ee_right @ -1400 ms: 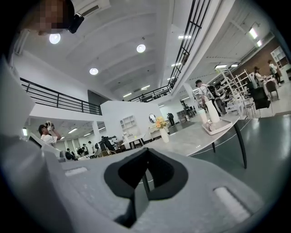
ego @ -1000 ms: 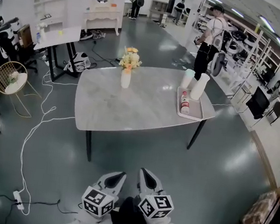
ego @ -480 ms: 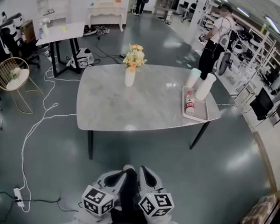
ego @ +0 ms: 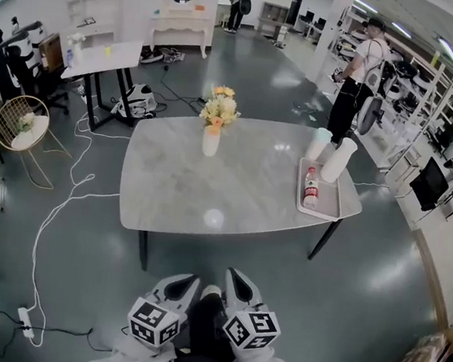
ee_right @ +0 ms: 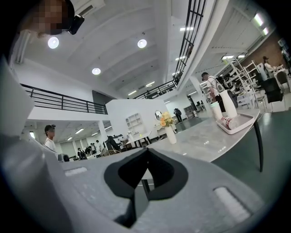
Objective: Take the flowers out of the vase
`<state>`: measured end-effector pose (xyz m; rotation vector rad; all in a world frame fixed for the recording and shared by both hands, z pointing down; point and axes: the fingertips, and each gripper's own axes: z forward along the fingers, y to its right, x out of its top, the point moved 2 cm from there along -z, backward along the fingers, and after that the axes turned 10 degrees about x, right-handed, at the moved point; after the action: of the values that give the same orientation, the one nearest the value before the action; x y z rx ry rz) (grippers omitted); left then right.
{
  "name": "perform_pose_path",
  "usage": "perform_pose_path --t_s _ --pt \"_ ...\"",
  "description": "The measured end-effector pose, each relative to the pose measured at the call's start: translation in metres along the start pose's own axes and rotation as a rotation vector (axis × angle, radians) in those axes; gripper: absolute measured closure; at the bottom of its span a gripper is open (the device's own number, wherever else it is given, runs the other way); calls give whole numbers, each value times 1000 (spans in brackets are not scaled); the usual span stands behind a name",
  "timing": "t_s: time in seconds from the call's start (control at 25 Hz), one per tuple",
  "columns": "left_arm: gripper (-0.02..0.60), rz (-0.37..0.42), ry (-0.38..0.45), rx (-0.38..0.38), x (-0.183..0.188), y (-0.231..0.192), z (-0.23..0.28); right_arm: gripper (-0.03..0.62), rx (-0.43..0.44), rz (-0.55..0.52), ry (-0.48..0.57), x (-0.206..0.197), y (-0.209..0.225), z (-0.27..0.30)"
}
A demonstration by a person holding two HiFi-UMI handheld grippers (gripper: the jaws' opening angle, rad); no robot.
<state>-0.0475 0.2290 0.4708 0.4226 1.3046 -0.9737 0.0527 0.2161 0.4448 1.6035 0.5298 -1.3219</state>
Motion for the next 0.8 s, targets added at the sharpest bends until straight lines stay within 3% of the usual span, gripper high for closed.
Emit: perform_pose_path --t_s 0.4,0.8 --pt "577 -19 30 18 45 -25 89 595 54 -30 -18 42 59 76" --pt "577 -60 33 29 69 -61 167 595 67 -31 -46 59 113 141"
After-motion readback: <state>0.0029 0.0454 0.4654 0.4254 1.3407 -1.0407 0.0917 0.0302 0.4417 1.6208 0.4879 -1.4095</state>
